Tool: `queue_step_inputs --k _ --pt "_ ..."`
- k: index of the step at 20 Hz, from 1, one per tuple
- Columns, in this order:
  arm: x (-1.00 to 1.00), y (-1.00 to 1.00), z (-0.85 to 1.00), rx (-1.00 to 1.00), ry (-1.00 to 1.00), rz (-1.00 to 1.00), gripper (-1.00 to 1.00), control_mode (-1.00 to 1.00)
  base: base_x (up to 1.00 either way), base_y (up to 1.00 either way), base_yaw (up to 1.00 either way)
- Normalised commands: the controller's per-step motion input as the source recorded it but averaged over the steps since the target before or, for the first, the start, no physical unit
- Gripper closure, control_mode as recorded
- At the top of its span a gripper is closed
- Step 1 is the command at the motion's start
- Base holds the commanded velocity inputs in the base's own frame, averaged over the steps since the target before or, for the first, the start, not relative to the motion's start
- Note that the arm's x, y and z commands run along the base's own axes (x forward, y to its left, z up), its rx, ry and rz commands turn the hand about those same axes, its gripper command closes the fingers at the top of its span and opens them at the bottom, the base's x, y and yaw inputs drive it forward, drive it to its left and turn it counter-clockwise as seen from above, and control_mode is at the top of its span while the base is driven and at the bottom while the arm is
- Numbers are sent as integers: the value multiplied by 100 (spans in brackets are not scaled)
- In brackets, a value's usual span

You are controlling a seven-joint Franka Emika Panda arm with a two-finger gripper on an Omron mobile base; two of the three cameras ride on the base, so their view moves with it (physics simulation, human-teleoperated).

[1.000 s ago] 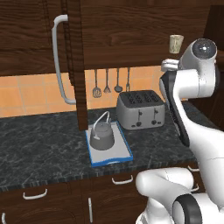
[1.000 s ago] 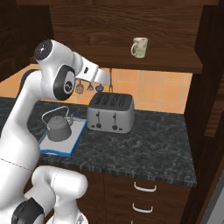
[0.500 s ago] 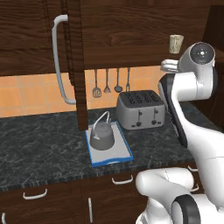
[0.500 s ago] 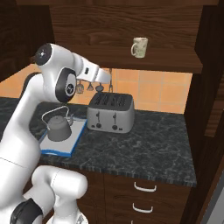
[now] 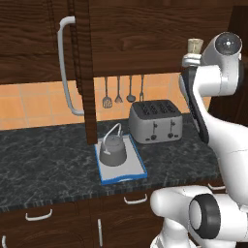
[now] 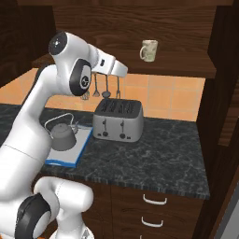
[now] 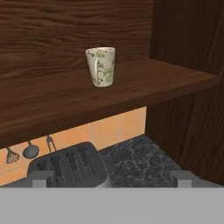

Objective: Pick the kettle from the counter and place it on the tray. Then pick the mug from the cabinet and place it on the tray. Then close the cabinet doors.

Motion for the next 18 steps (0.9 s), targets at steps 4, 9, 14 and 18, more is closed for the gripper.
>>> queue_step_inputs --k 4,9,14,18 --pt "27 -20 11 0 0 0 -100 -100 0 0 0" --pt "38 -6 0 0 1 -1 -100 -100 0 0 0" --pt "42 -7 3 0 3 -3 -100 -100 0 0 0" --pt "43 -18 0 0 5 -3 -100 -100 0 0 0"
